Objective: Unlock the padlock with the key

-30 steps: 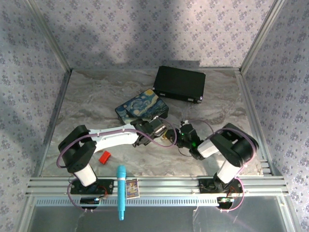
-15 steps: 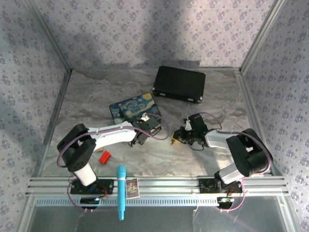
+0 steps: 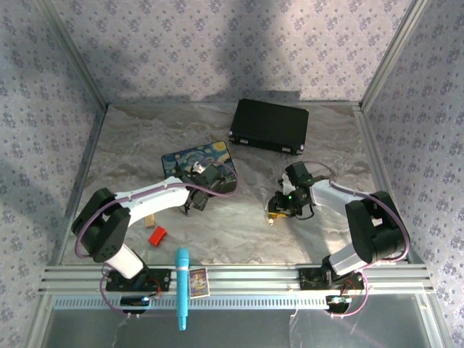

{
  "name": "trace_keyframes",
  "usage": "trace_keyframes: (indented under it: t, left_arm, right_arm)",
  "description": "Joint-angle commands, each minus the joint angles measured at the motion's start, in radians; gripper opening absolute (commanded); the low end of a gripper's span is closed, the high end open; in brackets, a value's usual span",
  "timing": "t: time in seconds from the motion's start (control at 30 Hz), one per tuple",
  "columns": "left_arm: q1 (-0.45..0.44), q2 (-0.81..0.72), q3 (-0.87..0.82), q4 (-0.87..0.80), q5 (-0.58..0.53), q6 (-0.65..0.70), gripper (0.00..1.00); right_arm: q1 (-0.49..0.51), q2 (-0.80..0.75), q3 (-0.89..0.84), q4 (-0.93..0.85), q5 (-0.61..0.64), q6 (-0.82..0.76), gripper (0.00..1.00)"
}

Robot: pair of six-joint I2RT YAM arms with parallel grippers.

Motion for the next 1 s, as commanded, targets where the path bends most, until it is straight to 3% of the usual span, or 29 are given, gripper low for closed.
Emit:
trace_keyframes:
  t: [0.0,0.13,0.27,0.3,0.33,0.37,0.4,0.5,0.57,0.67,0.73,0.83,0.97]
  left_arm:
    - [-0.002,-0.067,-0.017,0.026,0.025,0.009,0.99]
    - [-0.002,-0.135,-0.037,0.021,0.026,0.009,1.0]
    - [-0.001,-0.244,-0.055,0.038,0.066,0.019,1.0]
    - [0.005,-0.283,-0.067,0.056,0.067,0.024,1.0]
    - [0.013,-0.317,-0.079,0.094,0.067,0.026,1.0]
    - [0.031,-0.356,-0.094,0.124,0.067,0.027,1.0]
    - [0.053,-0.395,-0.105,0.156,0.067,0.026,1.0]
    - [0.153,-0.476,-0.149,0.252,-0.019,-0.025,1.0]
    - [0.264,-0.522,-0.182,0.317,0.0,-0.029,1.0]
    - [0.422,-0.56,-0.247,0.44,0.005,-0.023,1.0]
    - [0.512,-0.555,-0.318,0.569,-0.031,-0.004,1.0]
    - [0.638,-0.516,-0.387,0.698,0.002,0.022,1.0]
    - [0.701,-0.414,-0.432,0.786,-0.047,0.087,1.0]
  right_arm:
    - [-0.01,-0.003,0.013,-0.158,0.093,-0.05,0.36]
    - [-0.009,-0.024,0.035,-0.164,0.101,-0.054,0.42]
    - [-0.006,-0.08,0.074,-0.163,0.143,-0.07,0.57]
    - [-0.005,-0.104,0.087,-0.163,0.173,-0.077,0.62]
    - [-0.004,-0.132,0.099,-0.161,0.209,-0.085,0.74]
    - [-0.003,-0.164,0.11,-0.152,0.261,-0.094,0.92]
    - [-0.005,-0.194,0.12,-0.138,0.322,-0.104,0.99]
    - [-0.014,-0.278,0.131,-0.066,0.472,-0.112,0.99]
    - [-0.024,-0.323,0.112,0.021,0.558,-0.136,0.99]
    - [-0.079,-0.343,0.081,0.127,0.592,-0.183,0.99]
    - [-0.133,-0.341,0.061,0.182,0.607,-0.25,0.99]
    - [-0.199,-0.352,-0.024,0.328,0.71,-0.315,0.99]
    - [-0.31,-0.351,-0.159,0.54,0.745,-0.357,0.99]
